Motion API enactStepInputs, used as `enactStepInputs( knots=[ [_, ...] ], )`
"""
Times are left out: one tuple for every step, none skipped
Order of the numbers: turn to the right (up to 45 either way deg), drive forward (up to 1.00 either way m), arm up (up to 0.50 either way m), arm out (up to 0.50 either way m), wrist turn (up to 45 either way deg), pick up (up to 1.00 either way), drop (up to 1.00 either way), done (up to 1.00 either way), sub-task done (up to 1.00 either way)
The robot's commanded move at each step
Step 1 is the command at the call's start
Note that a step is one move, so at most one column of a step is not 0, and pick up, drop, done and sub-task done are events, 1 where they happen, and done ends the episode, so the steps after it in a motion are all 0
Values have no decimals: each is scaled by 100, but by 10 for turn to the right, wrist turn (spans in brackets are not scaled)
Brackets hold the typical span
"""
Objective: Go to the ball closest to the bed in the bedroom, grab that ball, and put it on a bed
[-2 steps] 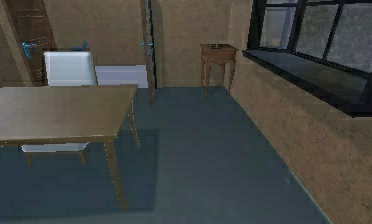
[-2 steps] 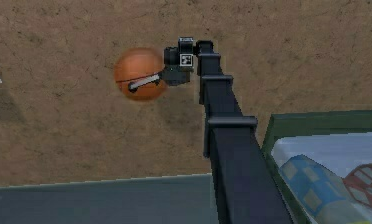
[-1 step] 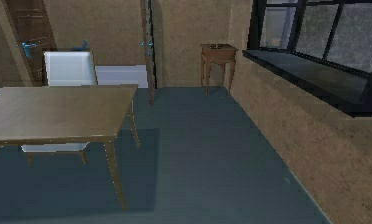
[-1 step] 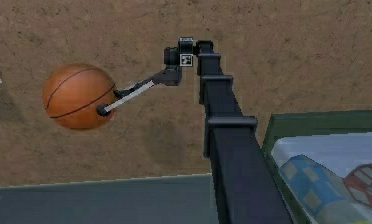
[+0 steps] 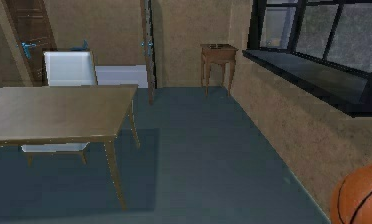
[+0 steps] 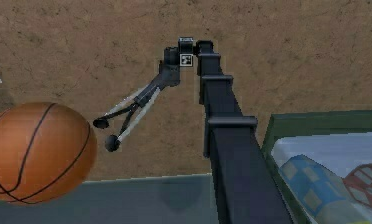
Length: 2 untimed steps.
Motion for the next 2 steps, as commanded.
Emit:
enactStepInputs(
  knots=[
    [0, 0, 0, 0, -30, 0, 0, 0, 0],
    [0, 0, 0, -40, 0, 0, 0, 0, 0]
  ],
)
